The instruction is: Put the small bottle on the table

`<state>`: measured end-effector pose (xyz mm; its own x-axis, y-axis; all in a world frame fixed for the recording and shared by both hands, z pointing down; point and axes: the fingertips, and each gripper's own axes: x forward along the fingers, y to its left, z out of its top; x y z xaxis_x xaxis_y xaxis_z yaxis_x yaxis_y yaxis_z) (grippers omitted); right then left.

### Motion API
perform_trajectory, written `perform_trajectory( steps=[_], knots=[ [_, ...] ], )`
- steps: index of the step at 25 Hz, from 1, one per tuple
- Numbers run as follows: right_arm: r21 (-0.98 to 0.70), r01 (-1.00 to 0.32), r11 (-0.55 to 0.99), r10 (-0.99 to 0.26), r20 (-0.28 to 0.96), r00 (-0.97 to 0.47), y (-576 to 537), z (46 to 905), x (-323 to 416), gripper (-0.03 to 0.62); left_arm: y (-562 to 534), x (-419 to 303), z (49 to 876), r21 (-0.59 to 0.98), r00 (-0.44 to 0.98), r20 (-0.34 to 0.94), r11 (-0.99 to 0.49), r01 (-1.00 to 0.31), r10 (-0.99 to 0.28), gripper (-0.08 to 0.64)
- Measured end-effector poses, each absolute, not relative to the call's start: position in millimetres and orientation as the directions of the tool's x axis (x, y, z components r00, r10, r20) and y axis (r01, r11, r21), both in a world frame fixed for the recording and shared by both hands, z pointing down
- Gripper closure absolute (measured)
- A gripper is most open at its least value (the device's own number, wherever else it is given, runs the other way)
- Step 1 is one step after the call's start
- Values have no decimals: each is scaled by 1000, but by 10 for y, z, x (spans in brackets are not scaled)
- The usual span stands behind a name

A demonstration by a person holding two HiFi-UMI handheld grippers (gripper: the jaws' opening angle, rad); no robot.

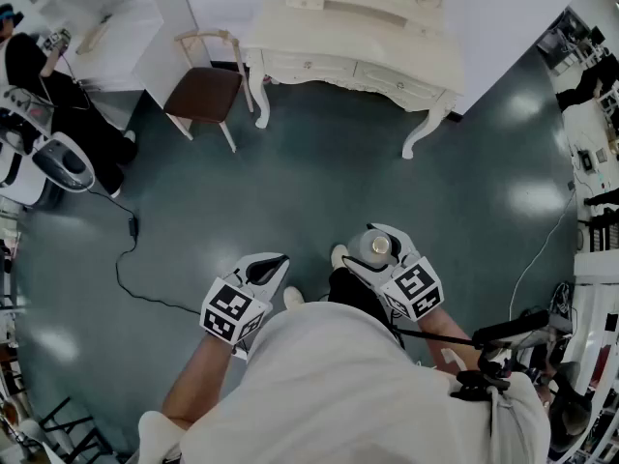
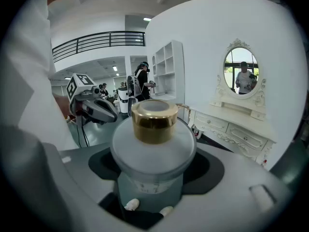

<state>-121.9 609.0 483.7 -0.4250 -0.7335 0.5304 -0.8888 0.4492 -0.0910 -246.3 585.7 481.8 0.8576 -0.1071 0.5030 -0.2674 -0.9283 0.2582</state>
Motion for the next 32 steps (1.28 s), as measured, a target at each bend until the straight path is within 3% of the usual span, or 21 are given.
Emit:
perform_trajectory(
  steps=[14,23,32],
  knots=[
    [-73,-880,470,-746,500,-439,5852,4753,-606,255,5671,-1679,4559,198,875,470,-952,-235,-118,558],
    [-46,-848,529,-715,513,-474,5004,4765,338,255,4984,-696,4395,179,863,472,-938,-296,-182,557],
    [-57,-853,520,-715,517,-470,3966,5022,892,255,4029,-223,4568,186,857,478,-932,-313,-192,557]
  ],
)
